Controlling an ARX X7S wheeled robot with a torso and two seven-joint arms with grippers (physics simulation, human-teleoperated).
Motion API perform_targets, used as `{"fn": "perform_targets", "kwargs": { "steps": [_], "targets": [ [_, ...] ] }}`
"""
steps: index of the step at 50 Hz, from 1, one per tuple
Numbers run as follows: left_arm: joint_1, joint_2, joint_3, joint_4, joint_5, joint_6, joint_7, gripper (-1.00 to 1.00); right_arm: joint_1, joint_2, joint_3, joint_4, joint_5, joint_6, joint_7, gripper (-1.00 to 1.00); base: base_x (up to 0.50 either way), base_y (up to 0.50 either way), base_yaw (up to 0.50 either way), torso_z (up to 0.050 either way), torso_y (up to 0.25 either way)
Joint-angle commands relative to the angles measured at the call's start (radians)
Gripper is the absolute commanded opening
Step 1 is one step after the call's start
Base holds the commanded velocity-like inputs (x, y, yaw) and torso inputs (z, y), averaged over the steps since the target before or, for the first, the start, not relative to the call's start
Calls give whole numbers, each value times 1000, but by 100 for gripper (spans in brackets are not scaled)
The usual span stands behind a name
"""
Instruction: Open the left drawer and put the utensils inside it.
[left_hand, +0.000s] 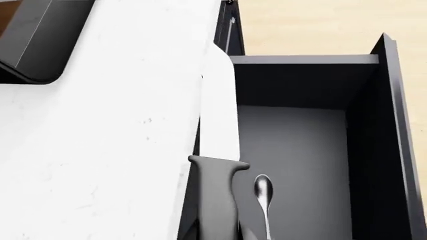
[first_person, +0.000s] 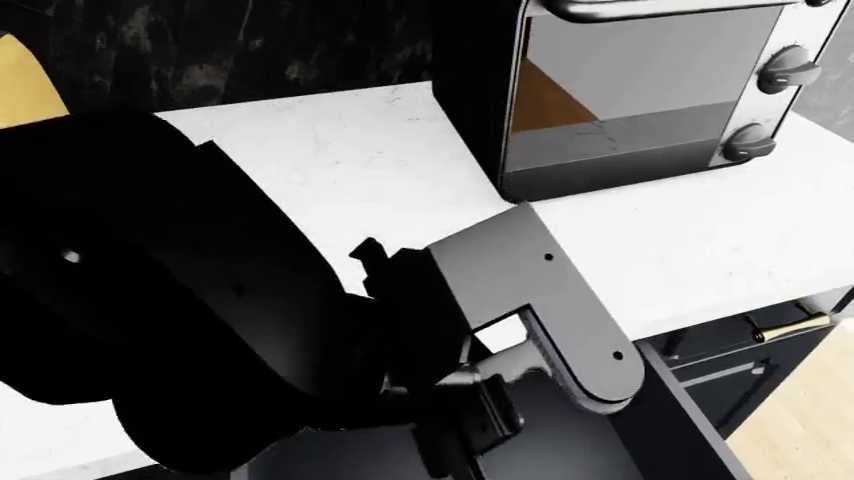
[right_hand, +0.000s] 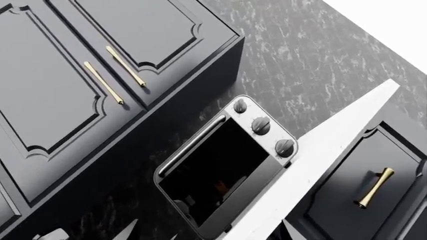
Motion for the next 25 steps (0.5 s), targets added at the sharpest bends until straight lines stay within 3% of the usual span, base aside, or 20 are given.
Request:
{"fn": "perform_targets", "kwargs": {
  "steps": [1,13,25],
  "targets": [
    [62,54,49,66,-70,130,-148,-100,0,0,-3,1,-2,0,0,100,0,0,0,0,0],
    [104,97,60,103,-71,212,-213,-100,0,0,-5,6,-8,0,0,100,0,0,0,0,0],
    [181,110,96,125,-19,220,-204,-100,6,0,-9,1,-18,0,0,100,0,0,0,0,0]
  ]
}}
